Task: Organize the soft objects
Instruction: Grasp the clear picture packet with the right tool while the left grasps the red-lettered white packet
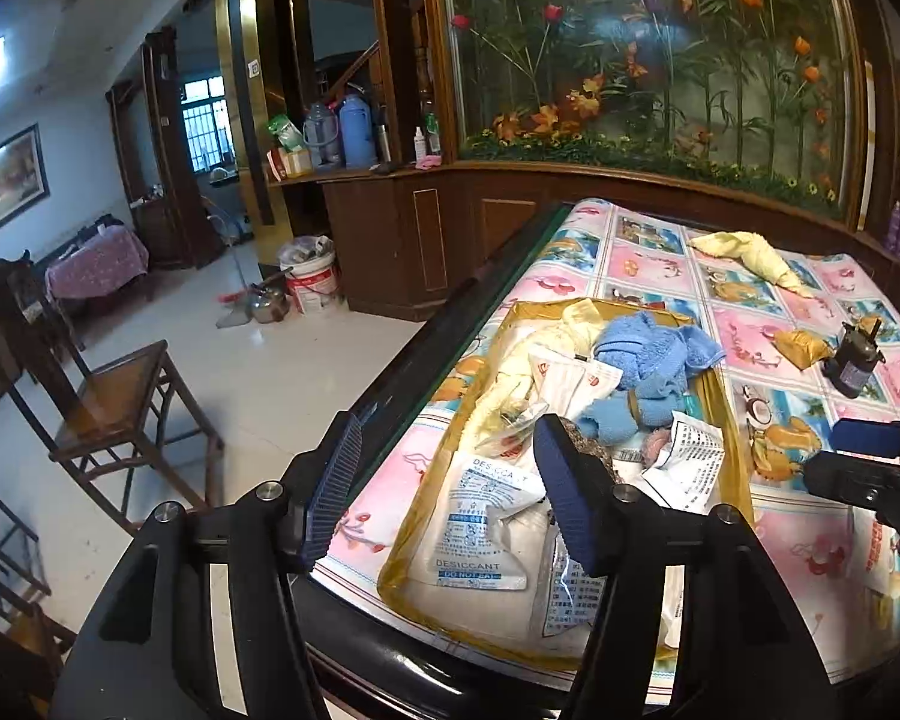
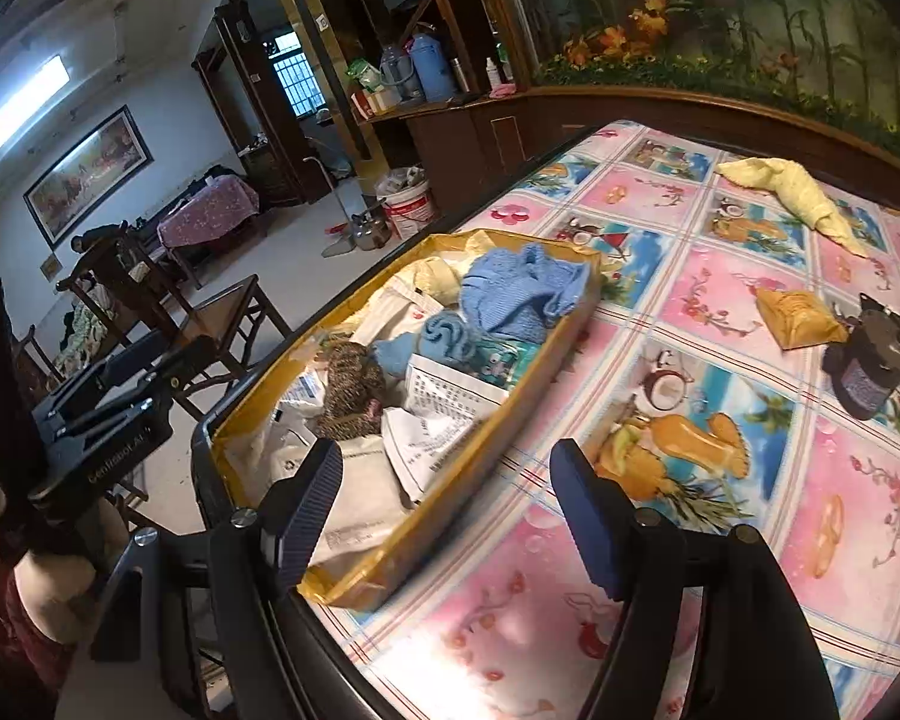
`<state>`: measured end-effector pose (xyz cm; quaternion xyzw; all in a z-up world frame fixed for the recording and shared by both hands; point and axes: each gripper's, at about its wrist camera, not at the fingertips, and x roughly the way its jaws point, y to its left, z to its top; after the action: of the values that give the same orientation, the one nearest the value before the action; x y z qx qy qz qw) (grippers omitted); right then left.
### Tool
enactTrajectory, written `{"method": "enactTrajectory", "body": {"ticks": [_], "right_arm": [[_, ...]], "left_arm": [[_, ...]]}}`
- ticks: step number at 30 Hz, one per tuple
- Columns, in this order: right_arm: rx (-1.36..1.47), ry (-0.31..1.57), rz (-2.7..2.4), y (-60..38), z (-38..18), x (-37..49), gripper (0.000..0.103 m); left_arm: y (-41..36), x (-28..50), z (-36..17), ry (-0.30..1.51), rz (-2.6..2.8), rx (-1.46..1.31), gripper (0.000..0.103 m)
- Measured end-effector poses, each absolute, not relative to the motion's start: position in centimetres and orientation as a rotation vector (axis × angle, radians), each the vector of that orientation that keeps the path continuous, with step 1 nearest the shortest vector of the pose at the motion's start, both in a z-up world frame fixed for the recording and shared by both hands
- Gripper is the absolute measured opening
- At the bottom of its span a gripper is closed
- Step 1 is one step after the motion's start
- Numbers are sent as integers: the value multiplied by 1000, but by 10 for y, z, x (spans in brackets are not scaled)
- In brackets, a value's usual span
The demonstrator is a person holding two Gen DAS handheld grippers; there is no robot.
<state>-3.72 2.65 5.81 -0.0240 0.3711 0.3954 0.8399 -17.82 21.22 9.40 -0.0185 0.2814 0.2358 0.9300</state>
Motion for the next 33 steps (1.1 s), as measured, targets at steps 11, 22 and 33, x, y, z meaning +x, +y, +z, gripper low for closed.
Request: {"method": "enactTrajectory", "body": {"ticks": [11, 22, 33], "right_arm": [[69, 820, 740, -32, 49, -15, 72], [96, 840, 711, -52, 40, -13, 72], [340, 748, 325, -228, 54, -1, 72]], "left_arm": [[188, -167, 90, 636, 463, 21, 61], [184, -162, 83, 672, 456, 35, 61], [144, -132, 132, 608, -122, -166, 77]]}}
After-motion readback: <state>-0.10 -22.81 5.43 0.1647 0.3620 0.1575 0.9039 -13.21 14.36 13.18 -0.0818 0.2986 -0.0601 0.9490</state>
